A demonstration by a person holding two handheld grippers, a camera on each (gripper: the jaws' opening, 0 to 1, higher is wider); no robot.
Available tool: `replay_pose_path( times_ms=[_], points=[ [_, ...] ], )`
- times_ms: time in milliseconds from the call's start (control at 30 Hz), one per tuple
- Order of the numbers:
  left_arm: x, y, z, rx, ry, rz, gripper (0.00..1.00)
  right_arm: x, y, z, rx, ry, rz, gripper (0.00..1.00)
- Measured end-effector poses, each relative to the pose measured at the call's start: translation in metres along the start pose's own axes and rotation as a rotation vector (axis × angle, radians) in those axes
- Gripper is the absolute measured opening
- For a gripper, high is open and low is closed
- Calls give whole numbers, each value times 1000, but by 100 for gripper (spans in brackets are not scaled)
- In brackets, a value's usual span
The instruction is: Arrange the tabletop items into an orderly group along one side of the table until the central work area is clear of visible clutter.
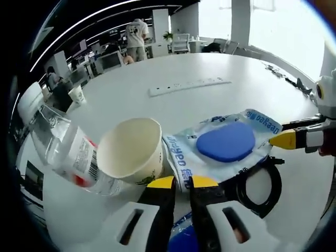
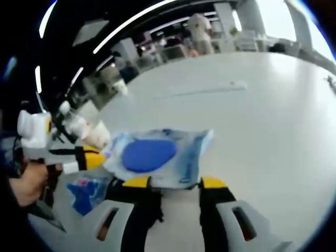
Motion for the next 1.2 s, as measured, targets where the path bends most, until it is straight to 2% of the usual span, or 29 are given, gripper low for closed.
replay_pose_path(
  times_ms=[367, 500, 833, 1033, 1200],
  points=[
    [-9, -3, -1, -33, -26, -6, 12, -6, 6, -9, 18, 15, 13, 40],
    [-16, -2, -4, -107, -49, -11, 13, -10, 10, -12, 27, 14, 22, 40],
    [-28, -10, -7, -108, -65, -18, 15, -14, 19, -20, 22, 26, 42, 42],
    [-37, -17, -9, -90, -81, -33, 14, -9, 21, -25, 9, 35, 40, 41],
    [-40, -18, -12, -87, -89, -39, 15, -4, 25, -27, -39, 44, 33, 41]
  ],
)
Point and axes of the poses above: the point that each gripper's makers call its tool centre point, and the gripper's own axes: x roughly forward along the fingers, y roughly to its left, z roughly out of its top, the point moved 6 cm from there along -x, roughly backward along the fingers, and after that the axes turned 5 degrees about -z, right-handed, at the moved point
